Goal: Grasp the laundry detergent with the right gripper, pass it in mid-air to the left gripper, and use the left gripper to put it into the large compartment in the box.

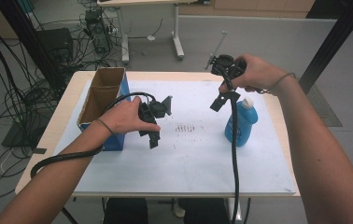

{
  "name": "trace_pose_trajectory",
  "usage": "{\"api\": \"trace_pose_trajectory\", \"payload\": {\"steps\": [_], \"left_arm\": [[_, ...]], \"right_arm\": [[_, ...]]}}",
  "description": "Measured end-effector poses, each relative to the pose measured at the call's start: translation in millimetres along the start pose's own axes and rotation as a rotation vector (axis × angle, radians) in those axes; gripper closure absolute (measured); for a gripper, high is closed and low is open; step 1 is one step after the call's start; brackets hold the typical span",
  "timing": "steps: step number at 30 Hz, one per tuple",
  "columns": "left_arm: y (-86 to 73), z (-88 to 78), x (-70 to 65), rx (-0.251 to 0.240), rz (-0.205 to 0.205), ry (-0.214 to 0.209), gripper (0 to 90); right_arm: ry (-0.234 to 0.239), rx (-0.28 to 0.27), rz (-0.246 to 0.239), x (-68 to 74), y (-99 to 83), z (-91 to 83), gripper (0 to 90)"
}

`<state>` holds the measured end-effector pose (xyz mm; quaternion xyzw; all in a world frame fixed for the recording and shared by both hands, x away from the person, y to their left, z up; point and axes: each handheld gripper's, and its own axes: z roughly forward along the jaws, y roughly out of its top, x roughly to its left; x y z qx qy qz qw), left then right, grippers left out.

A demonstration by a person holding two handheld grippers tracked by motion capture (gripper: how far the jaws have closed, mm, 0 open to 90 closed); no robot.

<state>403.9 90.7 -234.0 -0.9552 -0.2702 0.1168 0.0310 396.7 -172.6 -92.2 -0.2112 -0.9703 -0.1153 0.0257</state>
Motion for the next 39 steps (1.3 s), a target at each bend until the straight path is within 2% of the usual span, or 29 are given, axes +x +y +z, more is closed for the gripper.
{"api": "trace_pose_trajectory", "payload": {"steps": [7, 9, 16, 29, 39], "left_arm": [[2.7, -2.1, -2.8, 0.002, -0.004, -0.002, 7.0], [3.7, -2.6, -3.8, 0.003, 0.009, 0.007, 6.9], [6.6, -1.4, -4.2, 0.012, 0.011, 0.000, 6.9], [7.2, 3.1, -3.3, 0.007, 0.011, -0.011, 6.9], [8.1, 6.6, -3.2, 0.007, 0.012, -0.019, 6.9]], "right_arm": [[-0.021, -0.025, 0.019, 1.9, -10.6, -13.1, 8.6], [-0.030, -0.029, 0.024, 2.5, -13.8, -16.9, 8.5], [-0.048, -0.045, 0.041, 1.7, -26.0, -27.4, 8.6], [-0.087, -0.058, 0.121, -1.0, -57.7, -48.9, 8.8], [-0.104, -0.057, 0.170, -3.5, -79.6, -57.9, 8.7]]}}
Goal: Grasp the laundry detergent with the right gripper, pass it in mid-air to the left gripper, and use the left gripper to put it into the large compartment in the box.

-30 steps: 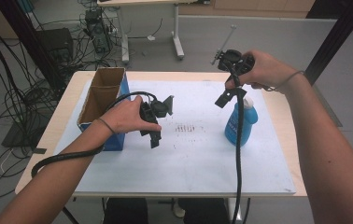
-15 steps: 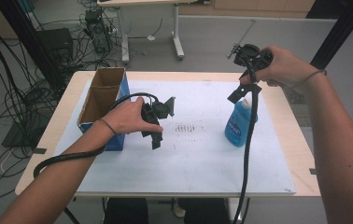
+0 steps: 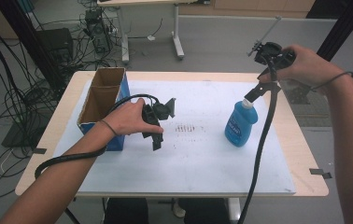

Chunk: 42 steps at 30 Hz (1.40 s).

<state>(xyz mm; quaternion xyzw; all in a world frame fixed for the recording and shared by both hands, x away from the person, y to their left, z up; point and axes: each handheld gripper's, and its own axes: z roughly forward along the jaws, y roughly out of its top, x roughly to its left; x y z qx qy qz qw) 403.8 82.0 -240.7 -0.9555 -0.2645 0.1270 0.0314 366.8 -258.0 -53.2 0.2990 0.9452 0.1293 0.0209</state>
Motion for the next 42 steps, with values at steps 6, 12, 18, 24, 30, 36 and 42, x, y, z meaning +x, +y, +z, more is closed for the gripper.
{"api": "trace_pose_trajectory", "payload": {"steps": [6, 12, 18, 24, 30, 36, 42], "left_arm": [[2.0, 2.1, -0.6, 0.004, 0.002, -0.003, 6.9], [2.9, 1.8, -0.8, 0.004, 0.006, -0.005, 6.9], [2.9, 3.8, -1.2, 0.006, 0.007, -0.007, 6.9], [3.7, 6.0, -0.9, 0.011, 0.006, -0.009, 6.9], [3.2, 6.3, -0.6, 0.008, 0.005, -0.012, 6.9], [3.2, 8.4, -1.1, 0.012, 0.004, -0.011, 7.0], [4.0, 10.0, -1.9, 0.015, 0.008, -0.015, 7.0]], "right_arm": [[-0.007, 0.003, 0.032, -3.9, -10.5, -1.6, 8.7], [-0.014, 0.002, 0.057, -7.7, -19.7, -0.3, 8.6], [-0.035, 0.001, 0.092, -8.9, -27.9, 1.9, 8.7], [-0.038, -0.003, 0.120, -10.7, -36.1, 6.0, 8.6], [-0.044, -0.017, 0.146, -12.1, -46.3, 14.4, 8.5], [-0.039, -0.025, 0.165, -14.2, -56.8, 24.8, 8.6], [-0.032, -0.038, 0.182, -16.5, -68.0, 33.7, 8.6]]}}
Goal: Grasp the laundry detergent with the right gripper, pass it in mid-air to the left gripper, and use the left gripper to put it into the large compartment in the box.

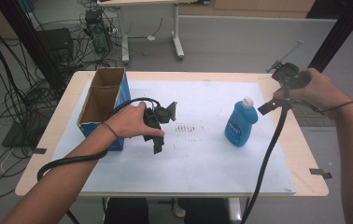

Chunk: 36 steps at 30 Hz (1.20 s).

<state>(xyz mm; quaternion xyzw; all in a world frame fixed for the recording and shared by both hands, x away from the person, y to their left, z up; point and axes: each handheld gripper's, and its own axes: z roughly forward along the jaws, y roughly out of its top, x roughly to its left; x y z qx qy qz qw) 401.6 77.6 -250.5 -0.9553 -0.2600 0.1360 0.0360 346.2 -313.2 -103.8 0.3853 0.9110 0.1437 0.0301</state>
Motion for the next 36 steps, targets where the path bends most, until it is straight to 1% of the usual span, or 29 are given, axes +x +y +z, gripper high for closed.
{"api": "trace_pose_trajectory", "payload": {"steps": [7, 8, 11, 12, 13, 15, 17, 18, 19, 20, 21, 22, 23, 24, 27, 29, 31, 33, 36], "left_arm": [[0.1, -0.5, -1.1, -0.001, 0.002, 0.001, 7.0], [0.2, -0.3, -1.4, 0.000, 0.002, 0.001, 7.0], [0.1, 0.3, -1.7, 0.000, -0.002, 0.000, 7.0], [0.1, 0.4, -1.7, 0.001, 0.000, -0.002, 7.0], [0.1, 0.4, -1.7, 0.001, 0.000, -0.002, 7.0], [-0.4, 0.2, -2.1, 0.001, 0.001, 0.001, 7.0], [-0.9, 0.3, -2.0, 0.000, 0.001, 0.000, 7.0], [-0.7, 0.9, -3.0, 0.001, -0.002, 0.003, 7.0], [-0.7, 0.9, -3.0, 0.001, -0.002, 0.003, 7.0], [-0.7, 1.1, -2.5, 0.001, -0.004, -0.003, 7.0], [-0.7, 1.1, -2.5, 0.001, -0.004, -0.003, 7.0], [-0.1, 0.9, -2.7, 0.003, 0.001, -0.001, 7.0], [0.0, 0.9, -3.2, 0.002, 0.002, 0.001, 7.0], [0.4, 0.7, -3.5, 0.002, 0.002, 0.001, 6.9], [1.6, 0.5, -4.2, 0.002, 0.004, 0.001, 6.9], [2.3, 0.7, -4.8, 0.002, 0.002, 0.002, 6.9], [3.0, 0.5, -5.1, 0.003, 0.005, 0.002, 6.9], [3.1, 0.3, -5.6, 0.001, 0.006, 0.002, 6.9], [3.4, 0.8, -5.5, 0.002, 0.005, 0.001, 6.9]], "right_arm": [[0.003, -0.023, 0.015, -1.8, -11.4, 7.0, 8.5], [0.005, -0.034, 0.019, -1.8, -15.5, 10.3, 8.4], [0.006, -0.048, 0.021, -1.4, -20.2, 14.2, 8.5], [0.005, -0.057, 0.025, -1.5, -24.6, 18.5, 8.5], [0.005, -0.057, 0.025, -1.5, -24.6, 18.5, 8.5], [0.004, -0.072, 0.039, -2.8, -32.9, 24.3, 8.5], [0.005, -0.079, 0.041, -3.4, -35.4, 25.6, 8.5], [0.011, -0.094, 0.051, -5.2, -41.7, 28.7, 8.5], [0.011, -0.094, 0.051, -5.2, -41.7, 28.7, 8.5], [0.014, -0.107, 0.060, -6.7, -47.8, 32.2, 8.5], [0.014, -0.107, 0.060, -6.7, -47.8, 32.2, 8.5], [0.014, -0.123, 0.071, -7.5, -54.1, 35.8, 8.5], [0.014, -0.123, 0.071, -7.5, -54.1, 35.8, 8.5], [0.013, -0.139, 0.078, -7.7, -60.4, 39.7, 8.5], [0.020, -0.147, 0.077, -8.2, -64.5, 43.4, 8.4], [0.018, -0.158, 0.081, -7.3, -68.5, 46.5, 8.2], [0.015, -0.181, 0.086, -6.2, -74.8, 50.5, 8.0], [0.016, -0.186, 0.087, -6.1, -76.2, 51.4, 7.9], [0.011, -0.230, 0.089, -3.8, -85.9, 56.7, 7.7]]}}
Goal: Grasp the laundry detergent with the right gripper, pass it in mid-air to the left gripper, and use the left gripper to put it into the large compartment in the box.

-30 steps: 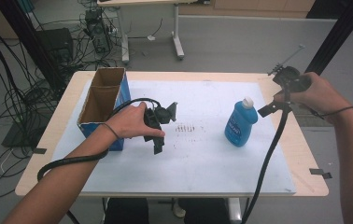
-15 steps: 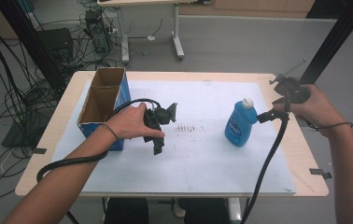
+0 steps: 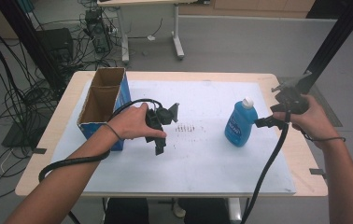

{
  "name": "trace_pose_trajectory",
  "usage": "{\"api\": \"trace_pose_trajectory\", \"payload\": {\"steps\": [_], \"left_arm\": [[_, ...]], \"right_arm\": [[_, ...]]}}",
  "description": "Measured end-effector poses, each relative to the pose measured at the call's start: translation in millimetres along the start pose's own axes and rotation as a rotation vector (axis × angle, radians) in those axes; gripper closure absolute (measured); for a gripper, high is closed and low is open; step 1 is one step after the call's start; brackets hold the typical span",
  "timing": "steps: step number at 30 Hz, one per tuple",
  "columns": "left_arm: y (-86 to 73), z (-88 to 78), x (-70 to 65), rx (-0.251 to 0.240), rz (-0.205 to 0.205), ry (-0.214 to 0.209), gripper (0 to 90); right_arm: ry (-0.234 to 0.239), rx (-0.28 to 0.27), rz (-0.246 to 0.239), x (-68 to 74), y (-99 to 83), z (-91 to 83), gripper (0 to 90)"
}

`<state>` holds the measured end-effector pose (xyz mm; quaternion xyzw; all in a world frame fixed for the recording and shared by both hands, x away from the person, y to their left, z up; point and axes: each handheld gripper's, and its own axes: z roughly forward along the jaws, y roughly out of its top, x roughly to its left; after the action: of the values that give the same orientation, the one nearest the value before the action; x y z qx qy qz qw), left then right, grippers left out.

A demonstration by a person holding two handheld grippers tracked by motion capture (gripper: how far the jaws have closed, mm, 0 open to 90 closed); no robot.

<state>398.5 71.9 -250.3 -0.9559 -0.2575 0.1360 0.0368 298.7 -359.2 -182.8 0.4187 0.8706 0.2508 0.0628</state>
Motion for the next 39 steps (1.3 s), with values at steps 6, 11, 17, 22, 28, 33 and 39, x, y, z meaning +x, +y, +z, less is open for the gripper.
{"api": "trace_pose_trajectory", "payload": {"steps": [6, 11, 17, 22, 28, 33, 39], "left_arm": [[-1.1, -0.1, 0.1, -0.001, -0.002, 0.000, 6.9], [-2.6, 0.4, 0.6, -0.003, -0.006, 0.000, 6.8], [-5.1, 1.4, 2.5, -0.012, -0.014, -0.002, 5.9], [-4.4, 3.4, 3.1, -0.007, -0.013, -0.008, 6.2], [-4.0, 5.6, 3.9, -0.008, -0.013, -0.014, 6.3], [-3.4, 6.3, 3.4, -0.008, -0.014, -0.014, 6.3], [-1.9, 7.3, 1.9, -0.005, -0.014, -0.014, 6.4]], "right_arm": [[-0.008, -0.030, 0.001, 3.4, -10.7, 8.0, 7.0], [-0.016, -0.072, 0.014, 5.3, -21.0, 13.1, 6.5], [-0.027, -0.112, 0.005, 10.5, -30.7, 17.3, 6.4], [-0.039, -0.145, 0.015, 15.1, -40.9, 23.2, 5.1], [-0.039, -0.173, 0.024, 16.4, -50.8, 27.0, 5.0], [-0.039, -0.195, 0.032, 17.4, -59.1, 30.1, 4.8], [-0.035, -0.231, 0.044, 17.5, -73.5, 35.8, 4.8]]}}
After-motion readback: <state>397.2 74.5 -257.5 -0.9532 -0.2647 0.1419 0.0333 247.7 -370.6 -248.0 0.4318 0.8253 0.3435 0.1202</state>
